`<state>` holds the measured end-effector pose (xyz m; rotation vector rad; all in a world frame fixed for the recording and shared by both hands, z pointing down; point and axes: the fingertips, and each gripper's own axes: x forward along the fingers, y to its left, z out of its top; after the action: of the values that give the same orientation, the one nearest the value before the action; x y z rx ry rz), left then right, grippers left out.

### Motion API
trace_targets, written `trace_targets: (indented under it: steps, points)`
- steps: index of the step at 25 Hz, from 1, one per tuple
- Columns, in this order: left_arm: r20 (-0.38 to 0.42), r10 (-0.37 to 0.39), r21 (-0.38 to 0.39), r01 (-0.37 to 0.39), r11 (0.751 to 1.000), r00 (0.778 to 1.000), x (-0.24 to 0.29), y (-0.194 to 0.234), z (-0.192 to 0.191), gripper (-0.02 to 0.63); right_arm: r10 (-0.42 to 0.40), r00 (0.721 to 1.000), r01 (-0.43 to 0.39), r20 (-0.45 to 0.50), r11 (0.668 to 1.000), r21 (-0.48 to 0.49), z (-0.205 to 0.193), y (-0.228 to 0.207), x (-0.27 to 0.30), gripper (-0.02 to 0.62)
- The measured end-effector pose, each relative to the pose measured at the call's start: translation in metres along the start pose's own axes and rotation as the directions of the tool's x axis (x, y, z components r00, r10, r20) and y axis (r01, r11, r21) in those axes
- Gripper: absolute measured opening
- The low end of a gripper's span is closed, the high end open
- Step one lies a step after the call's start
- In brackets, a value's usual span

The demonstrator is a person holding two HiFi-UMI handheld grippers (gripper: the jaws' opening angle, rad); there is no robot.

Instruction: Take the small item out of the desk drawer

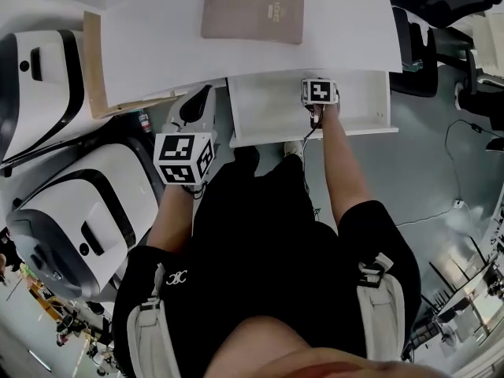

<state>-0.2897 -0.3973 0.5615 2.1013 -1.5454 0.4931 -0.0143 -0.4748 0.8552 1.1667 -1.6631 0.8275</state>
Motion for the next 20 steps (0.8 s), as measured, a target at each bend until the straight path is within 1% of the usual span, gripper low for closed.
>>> trace_targets:
  steps: [2, 4, 8, 12, 14, 17, 20]
  points:
    - [-0.003, 0.008, -0.003, -0.008, 1.0, 1.0, -0.002, 0.001, -0.003, 0.014, -0.008, 1.0, 0.008, -0.014, 1.0, -0.013, -0.004, 0.0, 0.004, 0.205]
    - [-0.002, 0.015, -0.005, -0.015, 1.0, 1.0, -0.005, 0.001, -0.004, 0.014, -0.011, 1.0, 0.01, -0.022, 0.999, -0.041, -0.006, 0.0, 0.004, 0.137]
    - [0.007, 0.018, -0.007, -0.018, 1.0, 1.0, -0.01, -0.003, -0.005, 0.014, 0.013, 1.0, -0.012, 0.011, 0.998, -0.054, -0.002, 0.004, -0.009, 0.133]
    - [0.022, -0.003, 0.001, 0.003, 1.0, 1.0, -0.013, -0.014, -0.001, 0.014, 0.028, 0.998, -0.024, 0.058, 0.997, -0.072, 0.004, 0.006, -0.035, 0.132]
    - [0.032, -0.02, 0.008, 0.02, 1.0, 0.999, -0.012, -0.023, 0.001, 0.014, 0.042, 0.995, -0.037, 0.088, 0.998, -0.053, 0.008, 0.007, -0.052, 0.13]
    - [0.049, -0.05, 0.019, 0.049, 0.999, 0.998, -0.01, -0.039, 0.007, 0.014, 0.067, 0.988, -0.068, 0.138, 0.998, 0.002, 0.011, 0.007, -0.08, 0.13]
    - [0.073, -0.076, 0.035, 0.074, 0.997, 0.994, -0.011, -0.056, 0.016, 0.014, 0.07, 0.977, -0.072, 0.204, 0.997, 0.006, 0.015, 0.005, -0.111, 0.129]
